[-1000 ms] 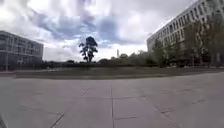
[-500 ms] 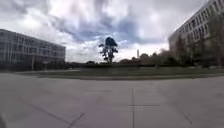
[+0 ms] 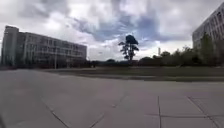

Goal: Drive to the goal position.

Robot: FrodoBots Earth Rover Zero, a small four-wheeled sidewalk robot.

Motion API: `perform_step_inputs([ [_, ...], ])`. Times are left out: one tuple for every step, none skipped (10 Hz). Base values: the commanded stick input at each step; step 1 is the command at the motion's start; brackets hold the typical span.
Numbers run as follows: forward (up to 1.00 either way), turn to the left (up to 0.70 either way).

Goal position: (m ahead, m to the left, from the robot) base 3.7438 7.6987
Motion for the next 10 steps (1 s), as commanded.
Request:
perform_step_inputs([
  [0.70,0.35],
  [0.70,0.35],
  [0.70,0.35],
  [0.70,0.35],
  [0.70,0.35],
  [0.70,0.33],
  [0.81,0.34],
  [0.85,0.34],
  [0.85,0.34],
  [0.85,0.04],
])
